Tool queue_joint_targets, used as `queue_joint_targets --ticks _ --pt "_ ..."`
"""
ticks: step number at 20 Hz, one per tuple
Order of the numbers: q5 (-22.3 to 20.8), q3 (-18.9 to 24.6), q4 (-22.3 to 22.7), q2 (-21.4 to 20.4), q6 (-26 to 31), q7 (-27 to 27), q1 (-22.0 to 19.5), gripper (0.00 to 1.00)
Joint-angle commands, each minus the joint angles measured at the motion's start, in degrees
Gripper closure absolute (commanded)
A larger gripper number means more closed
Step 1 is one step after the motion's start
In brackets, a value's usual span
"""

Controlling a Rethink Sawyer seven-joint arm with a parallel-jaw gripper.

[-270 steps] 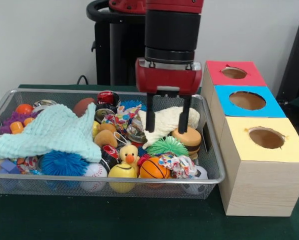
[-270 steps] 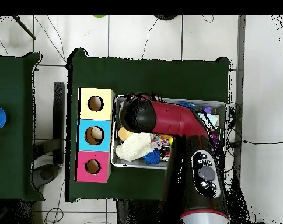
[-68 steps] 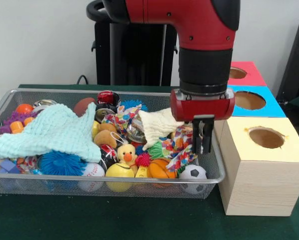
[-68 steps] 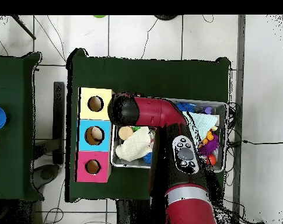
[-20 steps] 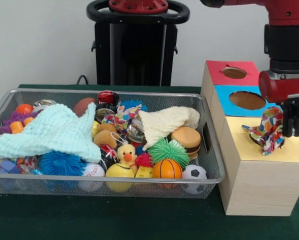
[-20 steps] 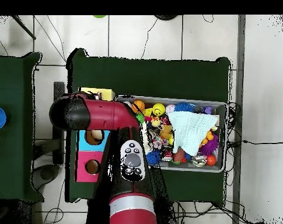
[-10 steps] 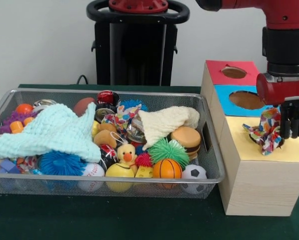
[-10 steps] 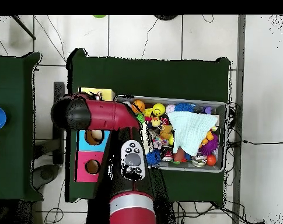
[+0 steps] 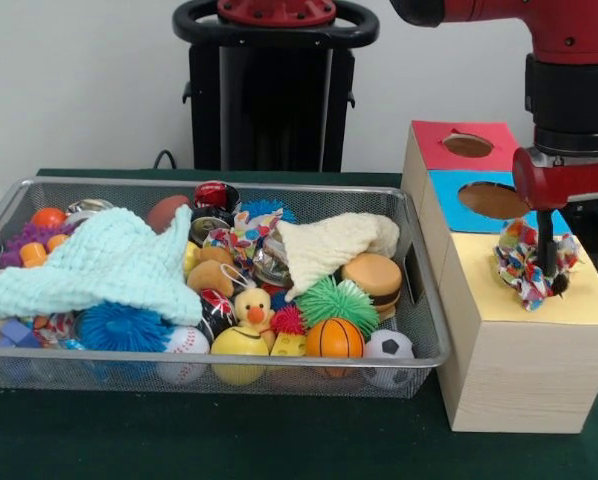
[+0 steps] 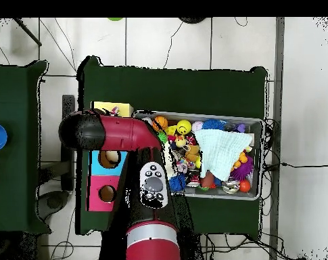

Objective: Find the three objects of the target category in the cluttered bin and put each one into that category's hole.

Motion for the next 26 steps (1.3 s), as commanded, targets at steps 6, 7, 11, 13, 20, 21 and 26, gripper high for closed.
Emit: queue_joint_targets --ticks 6,7,11,13,20,21,26 --pt "2.65 -1.84 -0.5 3.25 9.43 13.98 0.11 0.0" --pt "2.81 -1.85 -0.48 3.24 9.65 13.91 0.09 0.0" --pt "3.34 -2.19 0.26 1.62 11.47 14.17 0.44 0.0" --pt "3.81 -2.24 0.71 0.37 12.3 14.41 0.57 0.0" --pt "4.67 -1.79 1.55 -0.71 12.24 14.23 0.71 0.0" --pt "4.85 -1.73 1.64 -0.83 12.21 14.18 0.77 0.0" --pt "5.97 -1.01 2.18 -2.5 12.77 13.61 0.45 0.0"
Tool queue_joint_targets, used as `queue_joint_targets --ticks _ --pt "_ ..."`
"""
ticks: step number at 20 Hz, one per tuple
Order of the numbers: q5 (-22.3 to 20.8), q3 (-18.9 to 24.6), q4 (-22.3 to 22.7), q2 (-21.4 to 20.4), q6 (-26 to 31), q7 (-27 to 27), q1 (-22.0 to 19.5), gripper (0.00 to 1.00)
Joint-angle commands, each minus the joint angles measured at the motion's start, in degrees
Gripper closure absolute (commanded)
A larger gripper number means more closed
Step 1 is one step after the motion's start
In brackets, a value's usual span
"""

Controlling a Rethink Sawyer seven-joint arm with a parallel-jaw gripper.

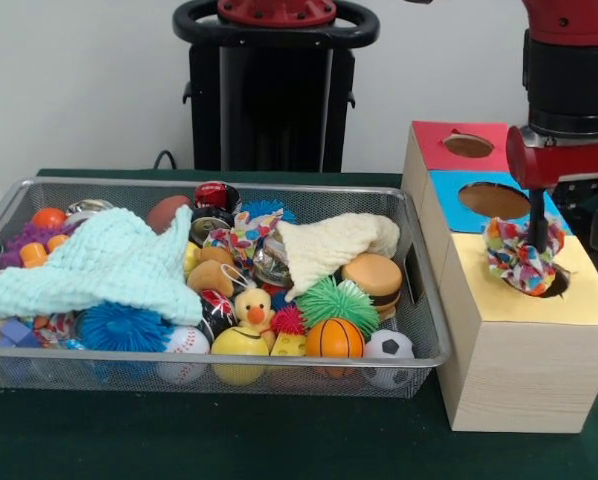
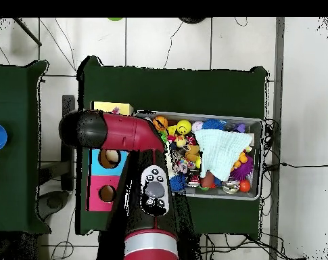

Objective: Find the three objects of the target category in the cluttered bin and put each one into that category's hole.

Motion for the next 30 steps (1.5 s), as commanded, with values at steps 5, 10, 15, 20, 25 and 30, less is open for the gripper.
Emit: queue_joint_targets --ticks 5,10,15,20,25,30 --pt "3.68 2.15 2.83 -2.39 7.23 12.92 -1.13 0.0" --pt "3.87 1.33 2.06 -3.52 8.9 13.63 -0.35 0.0" --pt "2.49 -0.21 -1.07 -2.71 9.84 12.98 -0.1 0.0" --pt "-3.37 -6.36 -8.55 0.27 13.76 11.23 2.03 0.0" --pt "-6.49 -10.26 -9.96 0.89 13.43 9.69 2.86 1.0" --pt "-6.54 -9.8 -8.33 0.49 12.54 9.36 2.33 1.0"
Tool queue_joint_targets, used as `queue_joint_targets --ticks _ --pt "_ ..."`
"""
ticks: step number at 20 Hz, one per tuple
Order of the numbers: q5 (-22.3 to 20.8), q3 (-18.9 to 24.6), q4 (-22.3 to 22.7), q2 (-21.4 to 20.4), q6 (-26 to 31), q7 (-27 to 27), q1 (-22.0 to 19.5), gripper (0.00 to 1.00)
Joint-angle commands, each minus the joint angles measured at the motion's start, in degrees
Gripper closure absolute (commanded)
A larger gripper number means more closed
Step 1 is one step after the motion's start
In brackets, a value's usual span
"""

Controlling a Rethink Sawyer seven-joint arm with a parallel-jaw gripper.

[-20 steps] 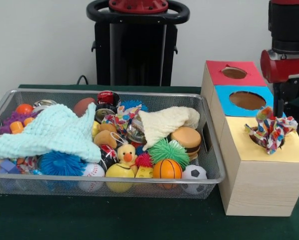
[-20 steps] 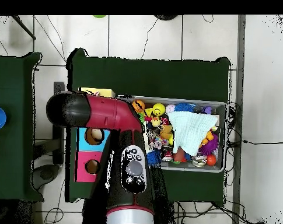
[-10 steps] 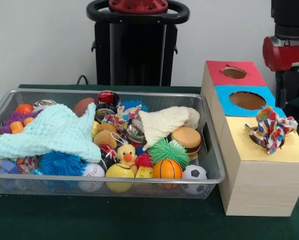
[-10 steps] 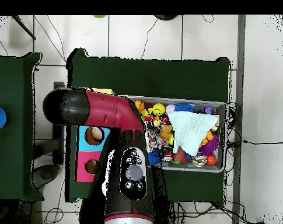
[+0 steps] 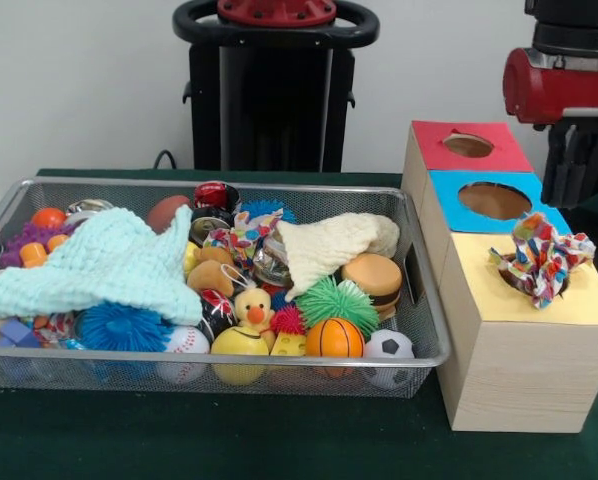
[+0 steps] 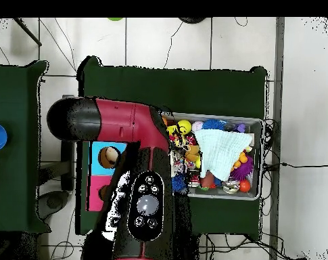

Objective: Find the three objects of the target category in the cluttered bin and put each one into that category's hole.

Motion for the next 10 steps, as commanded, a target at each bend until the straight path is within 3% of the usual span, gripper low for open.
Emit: queue_joint_targets --ticks 1,10 --pt "-2.9 -1.33 0.22 3.04 4.28 9.7 -0.95 1.0" --pt "-1.97 -0.62 1.72 4.8 0.52 10.51 -1.06 1.0"
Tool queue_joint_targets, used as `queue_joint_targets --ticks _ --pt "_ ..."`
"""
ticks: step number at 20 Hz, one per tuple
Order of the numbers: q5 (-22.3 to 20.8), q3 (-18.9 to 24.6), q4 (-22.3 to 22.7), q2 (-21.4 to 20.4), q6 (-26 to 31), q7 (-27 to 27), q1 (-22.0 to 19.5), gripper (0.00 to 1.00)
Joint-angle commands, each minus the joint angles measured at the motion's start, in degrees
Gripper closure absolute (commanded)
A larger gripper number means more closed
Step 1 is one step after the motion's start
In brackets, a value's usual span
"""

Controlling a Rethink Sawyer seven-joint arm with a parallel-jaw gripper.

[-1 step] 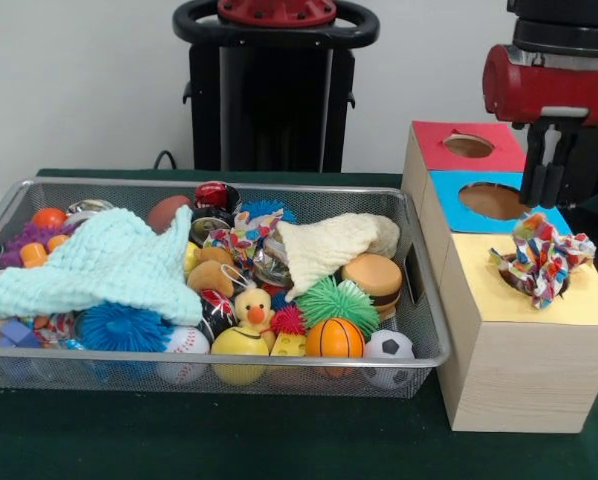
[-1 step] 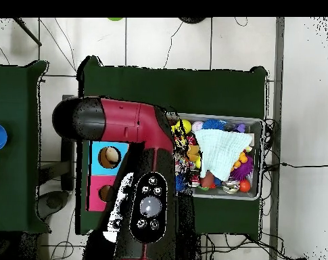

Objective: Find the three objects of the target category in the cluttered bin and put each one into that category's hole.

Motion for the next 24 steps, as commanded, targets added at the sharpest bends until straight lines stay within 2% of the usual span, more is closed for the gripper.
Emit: queue_joint_targets --ticks 1,4,10,15,20,24 --pt "-1.47 0.93 2.14 4.21 0.52 10.58 -1.03 1.0" --pt "-0.66 1.92 2.76 5.52 -0.89 11.15 -1.23 1.0" --pt "0.33 2.07 3.7 5.4 -1.51 12.89 0.09 1.0" --pt "0.8 3.67 3.72 6.28 -3.6 11.75 -0.76 1.0" --pt "1.46 3.93 5.05 3.83 -3.67 11.9 -0.17 1.0" --pt "1.78 4.11 4.4 2.94 -2.7 11.85 0.25 1.0"
